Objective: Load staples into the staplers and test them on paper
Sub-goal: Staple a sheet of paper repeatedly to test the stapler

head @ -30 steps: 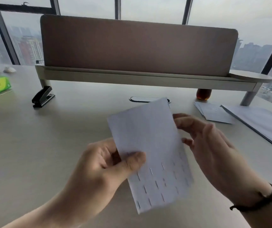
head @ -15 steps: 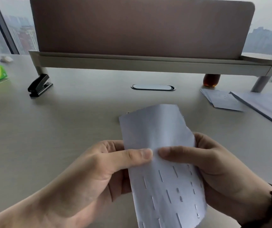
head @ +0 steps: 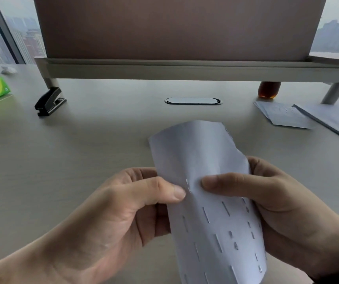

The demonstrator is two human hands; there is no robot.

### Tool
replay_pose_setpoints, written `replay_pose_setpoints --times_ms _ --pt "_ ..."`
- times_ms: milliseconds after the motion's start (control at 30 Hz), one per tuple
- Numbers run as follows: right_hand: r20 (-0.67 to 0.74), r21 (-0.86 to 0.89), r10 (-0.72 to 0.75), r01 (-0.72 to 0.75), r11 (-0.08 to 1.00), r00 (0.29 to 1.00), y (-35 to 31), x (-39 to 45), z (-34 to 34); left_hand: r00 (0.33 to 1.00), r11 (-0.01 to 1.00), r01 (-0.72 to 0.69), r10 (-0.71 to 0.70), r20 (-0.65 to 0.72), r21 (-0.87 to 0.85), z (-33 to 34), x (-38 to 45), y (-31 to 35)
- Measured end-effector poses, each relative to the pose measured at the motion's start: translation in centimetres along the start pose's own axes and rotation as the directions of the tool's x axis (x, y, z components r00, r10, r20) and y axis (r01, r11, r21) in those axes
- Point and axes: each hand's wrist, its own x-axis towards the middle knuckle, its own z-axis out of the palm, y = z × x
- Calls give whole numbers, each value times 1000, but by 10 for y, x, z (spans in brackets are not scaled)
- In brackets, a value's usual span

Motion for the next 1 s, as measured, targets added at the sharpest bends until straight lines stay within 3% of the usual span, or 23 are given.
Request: replay_pose_setpoints --times_ms 367,1000 --pt "-26 -25 -15 14 1000 1000 2 1 0 999 999 -31 30 18 45 -1 -1 -2" --pt "-78 -85 -37 30 996 996 6 6 -3 986 970 -104 130 -104 219 -1 -1 -5"
